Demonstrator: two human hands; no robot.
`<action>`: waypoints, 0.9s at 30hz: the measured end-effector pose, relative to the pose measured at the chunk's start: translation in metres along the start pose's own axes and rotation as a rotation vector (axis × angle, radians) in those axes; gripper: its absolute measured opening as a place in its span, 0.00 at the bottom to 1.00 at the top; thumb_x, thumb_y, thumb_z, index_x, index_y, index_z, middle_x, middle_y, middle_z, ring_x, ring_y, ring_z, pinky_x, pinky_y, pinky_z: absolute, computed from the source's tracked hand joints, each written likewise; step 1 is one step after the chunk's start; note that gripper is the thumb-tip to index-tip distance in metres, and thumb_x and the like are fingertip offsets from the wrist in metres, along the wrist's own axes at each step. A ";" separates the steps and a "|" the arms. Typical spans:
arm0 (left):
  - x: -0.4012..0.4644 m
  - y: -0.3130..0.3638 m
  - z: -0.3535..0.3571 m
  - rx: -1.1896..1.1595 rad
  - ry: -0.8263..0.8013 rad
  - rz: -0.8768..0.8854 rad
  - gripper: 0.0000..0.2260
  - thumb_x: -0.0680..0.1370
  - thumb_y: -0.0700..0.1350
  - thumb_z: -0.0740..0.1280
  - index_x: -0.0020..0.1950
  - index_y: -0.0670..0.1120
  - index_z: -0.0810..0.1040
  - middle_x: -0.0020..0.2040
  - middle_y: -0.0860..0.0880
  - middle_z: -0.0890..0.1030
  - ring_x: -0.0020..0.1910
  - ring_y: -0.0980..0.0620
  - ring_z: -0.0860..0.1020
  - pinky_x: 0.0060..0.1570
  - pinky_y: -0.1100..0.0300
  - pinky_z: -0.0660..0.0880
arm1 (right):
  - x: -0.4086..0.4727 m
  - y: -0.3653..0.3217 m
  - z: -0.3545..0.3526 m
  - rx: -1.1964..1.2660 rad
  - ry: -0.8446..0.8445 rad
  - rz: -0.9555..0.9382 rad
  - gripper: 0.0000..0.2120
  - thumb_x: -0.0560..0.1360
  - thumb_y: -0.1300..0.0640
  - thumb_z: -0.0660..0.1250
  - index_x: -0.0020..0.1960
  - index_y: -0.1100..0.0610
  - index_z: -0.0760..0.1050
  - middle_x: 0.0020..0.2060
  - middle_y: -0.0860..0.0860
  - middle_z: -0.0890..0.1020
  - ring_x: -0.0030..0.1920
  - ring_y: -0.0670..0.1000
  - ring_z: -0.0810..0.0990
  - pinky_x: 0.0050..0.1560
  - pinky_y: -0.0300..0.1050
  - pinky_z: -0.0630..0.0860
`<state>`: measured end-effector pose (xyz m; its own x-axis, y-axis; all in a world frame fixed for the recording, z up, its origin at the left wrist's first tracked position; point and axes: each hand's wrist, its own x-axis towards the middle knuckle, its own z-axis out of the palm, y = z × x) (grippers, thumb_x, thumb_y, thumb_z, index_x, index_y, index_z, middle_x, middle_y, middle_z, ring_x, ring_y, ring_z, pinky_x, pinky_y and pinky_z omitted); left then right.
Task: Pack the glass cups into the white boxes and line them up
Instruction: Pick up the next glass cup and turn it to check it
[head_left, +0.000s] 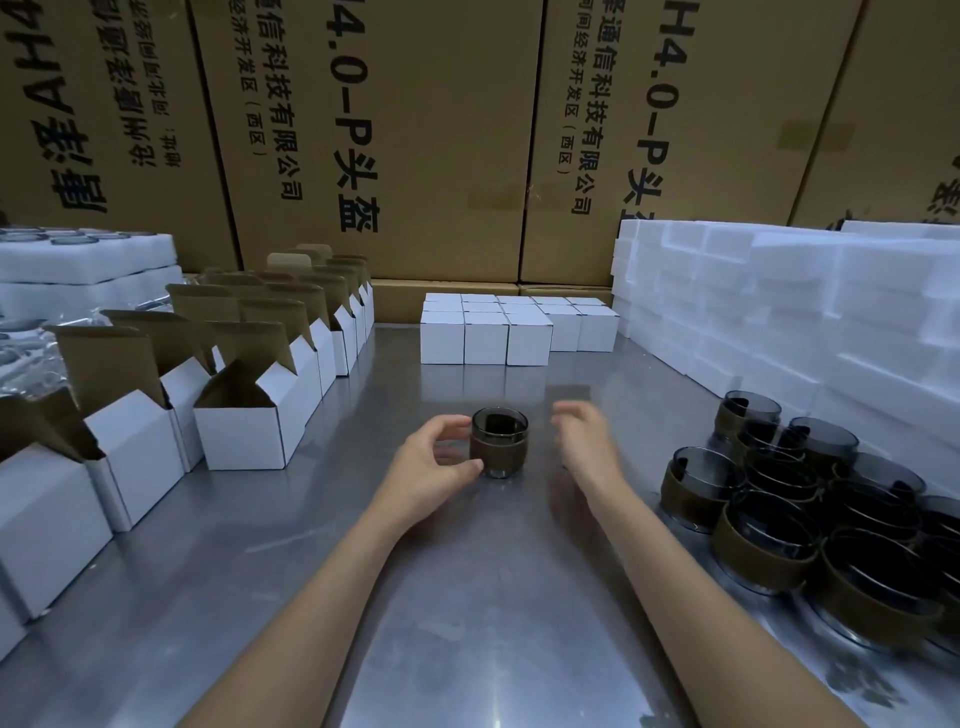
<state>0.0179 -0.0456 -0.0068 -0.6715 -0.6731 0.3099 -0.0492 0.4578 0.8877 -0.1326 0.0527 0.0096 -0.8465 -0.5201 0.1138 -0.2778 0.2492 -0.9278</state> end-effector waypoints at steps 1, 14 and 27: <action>0.000 0.000 0.000 0.007 -0.010 -0.001 0.21 0.72 0.36 0.73 0.63 0.46 0.75 0.57 0.50 0.80 0.53 0.51 0.79 0.55 0.62 0.74 | 0.001 0.007 0.001 -0.007 -0.073 0.005 0.16 0.76 0.61 0.58 0.60 0.52 0.75 0.54 0.48 0.80 0.56 0.52 0.77 0.60 0.51 0.74; -0.001 -0.002 0.002 0.080 -0.151 0.080 0.30 0.67 0.42 0.78 0.64 0.58 0.70 0.60 0.56 0.78 0.59 0.55 0.77 0.62 0.58 0.73 | -0.008 0.019 -0.002 -0.165 -0.436 -0.294 0.24 0.61 0.42 0.78 0.52 0.39 0.72 0.50 0.44 0.80 0.44 0.39 0.77 0.51 0.39 0.74; -0.001 -0.001 0.008 0.183 -0.038 0.277 0.28 0.67 0.34 0.74 0.62 0.53 0.70 0.58 0.54 0.76 0.60 0.54 0.75 0.60 0.56 0.72 | -0.019 0.018 0.002 -0.177 -0.238 -0.647 0.29 0.62 0.53 0.79 0.58 0.40 0.70 0.54 0.37 0.74 0.53 0.43 0.75 0.52 0.44 0.73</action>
<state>0.0128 -0.0410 -0.0102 -0.7046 -0.4883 0.5149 0.0089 0.7194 0.6945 -0.1203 0.0654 -0.0102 -0.3703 -0.7678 0.5228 -0.7780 -0.0512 -0.6262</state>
